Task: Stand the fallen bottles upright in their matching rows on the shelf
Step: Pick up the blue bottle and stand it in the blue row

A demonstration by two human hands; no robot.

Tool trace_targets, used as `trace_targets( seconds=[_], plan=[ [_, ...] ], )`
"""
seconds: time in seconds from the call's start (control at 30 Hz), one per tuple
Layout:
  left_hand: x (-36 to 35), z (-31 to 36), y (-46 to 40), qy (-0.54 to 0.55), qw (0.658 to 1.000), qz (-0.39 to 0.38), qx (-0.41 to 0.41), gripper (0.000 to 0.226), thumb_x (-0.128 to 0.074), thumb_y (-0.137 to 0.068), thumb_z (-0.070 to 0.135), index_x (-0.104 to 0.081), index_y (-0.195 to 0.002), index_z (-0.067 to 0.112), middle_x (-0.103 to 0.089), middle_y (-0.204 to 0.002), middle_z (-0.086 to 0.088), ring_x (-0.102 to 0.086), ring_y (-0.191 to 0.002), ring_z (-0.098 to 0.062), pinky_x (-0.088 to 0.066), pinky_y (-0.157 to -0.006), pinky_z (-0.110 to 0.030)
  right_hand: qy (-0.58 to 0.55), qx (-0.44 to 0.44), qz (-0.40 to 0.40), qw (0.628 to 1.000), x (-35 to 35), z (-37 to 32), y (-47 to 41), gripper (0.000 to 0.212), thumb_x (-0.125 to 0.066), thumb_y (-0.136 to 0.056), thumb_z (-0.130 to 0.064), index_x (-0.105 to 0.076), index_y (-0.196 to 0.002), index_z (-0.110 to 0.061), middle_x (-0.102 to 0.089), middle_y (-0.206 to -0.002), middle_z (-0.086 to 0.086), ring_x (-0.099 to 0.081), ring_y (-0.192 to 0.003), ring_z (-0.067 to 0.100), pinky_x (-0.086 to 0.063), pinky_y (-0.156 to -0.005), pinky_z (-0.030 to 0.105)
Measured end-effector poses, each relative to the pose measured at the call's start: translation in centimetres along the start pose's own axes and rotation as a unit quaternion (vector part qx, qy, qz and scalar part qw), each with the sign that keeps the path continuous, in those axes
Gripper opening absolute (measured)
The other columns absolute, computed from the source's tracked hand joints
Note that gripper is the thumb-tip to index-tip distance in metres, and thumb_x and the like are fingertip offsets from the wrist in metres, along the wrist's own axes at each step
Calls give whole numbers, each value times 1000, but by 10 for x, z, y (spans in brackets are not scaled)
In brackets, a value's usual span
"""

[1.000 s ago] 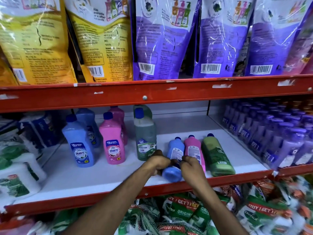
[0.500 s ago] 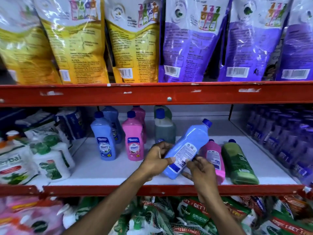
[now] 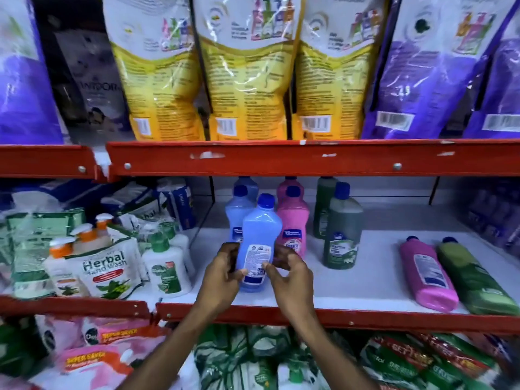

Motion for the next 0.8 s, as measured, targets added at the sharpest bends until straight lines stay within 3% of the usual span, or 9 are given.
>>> trace_targets(
  seconds=[0.13,0.3,0.4,0.5,0.53,0.6,0.7,0.8],
  plan=[
    [13,-27,-10,4,1000,24,10,41,-55,-86,-9,-52,-119,14,-68,-114,1,-66,-108,-11,-56,-91,-34,29,17,-13,999,-29,1,-10,31,-66,-84,-3,-65,-110,-19,-73,-100,-5,-69,-91,4,-46,-66,1],
    [16,-46,-14,-1,1000,17,16,43,-56,-84,-4,-50,-113,27,-68,-109,6,-66,-98,3,-54,-83,-25,44,14,7,999,-44,10,-12,32,-66,-84,-2,-65,-113,-17,-71,-100,-7,-69,-94,11,-46,-65,0],
    [17,-51,-17,9,1000,-1,16,40,-61,-85,2,-50,-121,17,-69,-116,0,-67,-107,-9,-56,-90,-35,44,17,62,997,-45,16,-8,33,-71,-83,-7,-61,-112,-19,-68,-106,-2,-67,-95,13,-50,-62,5],
    [22,-50,-17,48,998,-11,33,41,-61,-85,-10,-53,-119,10,-70,-118,-7,-69,-100,0,-57,-89,-24,47,17,91,995,-49,24,5,30,-69,-83,-6,-59,-106,-23,-67,-107,-1,-67,-90,9,-55,-63,14],
    [23,-48,-16,57,998,-12,35,42,-59,-83,-14,-55,-118,10,-71,-116,-8,-69,-98,1,-56,-88,-21,43,15,82,996,-50,27,8,30,-66,-83,-4,-60,-106,-23,-68,-109,0,-68,-88,7,-57,-65,18],
    [27,-48,-13,53,998,-5,34,43,-51,-80,-14,-61,-112,14,-74,-108,-4,-71,-96,-4,-57,-89,-29,36,3,57,998,-53,32,10,38,-61,-82,1,-60,-113,-21,-67,-115,0,-69,-89,8,-60,-72,27],
    [35,-52,-10,9,999,6,41,41,-43,-76,5,-65,-100,29,-77,-99,4,-74,-90,-18,-60,-85,-47,30,-21,-17,999,-53,33,3,59,-59,-77,3,-53,-130,-22,-62,-127,1,-67,-96,7,-58,-69,18],
    [37,-48,-7,-38,999,-3,20,44,-37,-82,-1,-63,-96,31,-75,-101,5,-75,-81,-18,-62,-75,-45,42,-11,-112,993,-51,28,-7,75,-72,-72,-7,-47,-140,-25,-59,-131,-5,-64,-94,5,-57,-69,17]
  ],
)
Point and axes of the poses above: each hand's wrist, its own y-axis away from the middle knuckle, its own x-axis out of the back of the hand, z = x × y, the point moved 1 cm from there along -y, towards the middle knuckle
